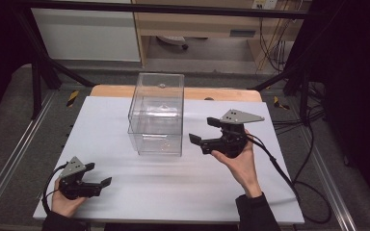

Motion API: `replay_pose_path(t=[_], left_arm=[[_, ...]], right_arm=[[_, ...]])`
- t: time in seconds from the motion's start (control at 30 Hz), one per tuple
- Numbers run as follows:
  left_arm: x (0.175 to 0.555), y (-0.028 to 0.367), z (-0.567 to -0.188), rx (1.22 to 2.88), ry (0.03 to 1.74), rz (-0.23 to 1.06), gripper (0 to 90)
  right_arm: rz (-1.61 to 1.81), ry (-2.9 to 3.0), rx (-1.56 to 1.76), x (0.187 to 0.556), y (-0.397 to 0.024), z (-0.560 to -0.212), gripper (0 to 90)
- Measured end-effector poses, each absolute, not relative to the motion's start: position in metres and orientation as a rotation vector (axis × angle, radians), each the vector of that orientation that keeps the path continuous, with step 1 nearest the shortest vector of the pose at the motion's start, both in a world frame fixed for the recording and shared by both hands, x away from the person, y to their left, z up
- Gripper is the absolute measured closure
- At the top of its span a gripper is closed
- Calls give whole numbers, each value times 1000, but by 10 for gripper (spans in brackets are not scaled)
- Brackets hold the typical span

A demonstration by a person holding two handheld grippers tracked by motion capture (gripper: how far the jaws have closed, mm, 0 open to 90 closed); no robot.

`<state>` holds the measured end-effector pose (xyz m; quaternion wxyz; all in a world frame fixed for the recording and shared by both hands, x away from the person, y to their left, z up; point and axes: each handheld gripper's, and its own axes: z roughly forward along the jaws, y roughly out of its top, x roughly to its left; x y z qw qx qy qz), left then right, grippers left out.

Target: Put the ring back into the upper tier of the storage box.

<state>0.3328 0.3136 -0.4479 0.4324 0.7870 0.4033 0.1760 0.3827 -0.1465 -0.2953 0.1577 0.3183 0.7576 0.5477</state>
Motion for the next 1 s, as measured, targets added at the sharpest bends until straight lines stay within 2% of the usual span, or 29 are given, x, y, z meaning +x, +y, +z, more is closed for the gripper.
replay_pose_path(t=[0.4, 1.0], left_arm=[[333, 313, -448, 1964, 1007, 438, 74], [333, 312, -449, 1972, 1008, 427, 59]], right_arm=[[1464, 2219, 986, 379, -171, -331, 15], [1347, 2317, 1026, 369, -206, -396, 7]])
